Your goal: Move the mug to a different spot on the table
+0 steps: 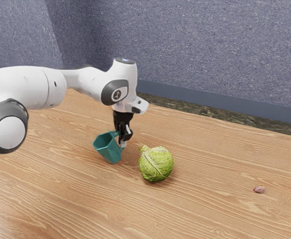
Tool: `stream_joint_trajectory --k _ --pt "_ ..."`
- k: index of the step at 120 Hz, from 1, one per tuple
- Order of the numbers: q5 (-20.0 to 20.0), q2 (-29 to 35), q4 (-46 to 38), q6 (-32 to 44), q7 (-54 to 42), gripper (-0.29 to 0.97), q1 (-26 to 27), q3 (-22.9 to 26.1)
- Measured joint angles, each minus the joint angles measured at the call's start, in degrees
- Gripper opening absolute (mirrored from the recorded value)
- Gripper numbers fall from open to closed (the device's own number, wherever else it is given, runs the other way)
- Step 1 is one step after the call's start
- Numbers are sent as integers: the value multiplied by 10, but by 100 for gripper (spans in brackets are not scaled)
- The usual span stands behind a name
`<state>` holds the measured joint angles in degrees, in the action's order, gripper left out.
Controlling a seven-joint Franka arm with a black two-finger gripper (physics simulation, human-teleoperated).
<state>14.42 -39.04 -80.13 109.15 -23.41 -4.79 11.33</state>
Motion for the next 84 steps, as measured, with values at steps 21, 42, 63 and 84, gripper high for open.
stream_joint_trajectory --k 21,42,63,84 --pt "-29 -3 0 -11 53 25 0 -2" --pt "-40 -4 1 1 95 49 -1 -13" --pt "-28 -6 0 35 127 60 -1 -19" --pt "-25 -6 0 63 152 64 -1 -19"
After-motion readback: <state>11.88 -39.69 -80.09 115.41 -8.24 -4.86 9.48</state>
